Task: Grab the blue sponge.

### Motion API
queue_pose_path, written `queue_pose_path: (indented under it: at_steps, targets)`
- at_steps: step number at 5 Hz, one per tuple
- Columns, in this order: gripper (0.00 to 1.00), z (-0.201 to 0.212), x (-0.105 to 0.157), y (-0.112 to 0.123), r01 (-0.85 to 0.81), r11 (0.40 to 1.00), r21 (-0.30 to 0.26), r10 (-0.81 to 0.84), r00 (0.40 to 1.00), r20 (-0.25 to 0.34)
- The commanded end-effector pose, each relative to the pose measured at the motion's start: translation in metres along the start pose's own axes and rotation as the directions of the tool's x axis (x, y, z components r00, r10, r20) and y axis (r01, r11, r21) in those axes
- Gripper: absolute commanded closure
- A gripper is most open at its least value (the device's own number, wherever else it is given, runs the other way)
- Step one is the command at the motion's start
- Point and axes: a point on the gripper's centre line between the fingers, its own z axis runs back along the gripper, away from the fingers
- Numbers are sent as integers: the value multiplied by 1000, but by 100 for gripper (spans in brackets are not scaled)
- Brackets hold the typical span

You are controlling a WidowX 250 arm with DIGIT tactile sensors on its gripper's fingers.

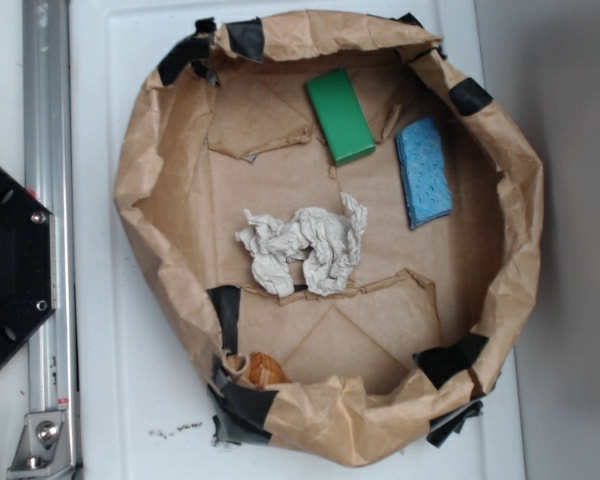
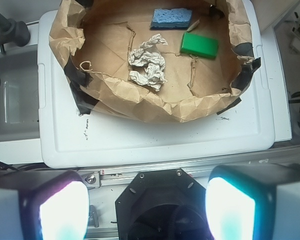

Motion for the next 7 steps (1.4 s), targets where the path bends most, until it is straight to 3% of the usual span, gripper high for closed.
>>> queue_pose_path:
  at_steps: [1,2,3,4,5,6,7]
  targets:
    - [0,0,0,0,0,1000,0,0,1000,0]
    - [0,-13,35,21,26,996,84,-30,998,55]
    - [0,-36,75,38,-84,992,99,69,987,147]
    - [0,-66,106,61,-169,983,64,160,979,125]
    - [0,-102,126,59,-191,978,83,184,980,81]
    - [0,-131,135,42,-40,989,139,40,999,2]
    - [0,-142,138,39,67,983,173,-62,998,-33]
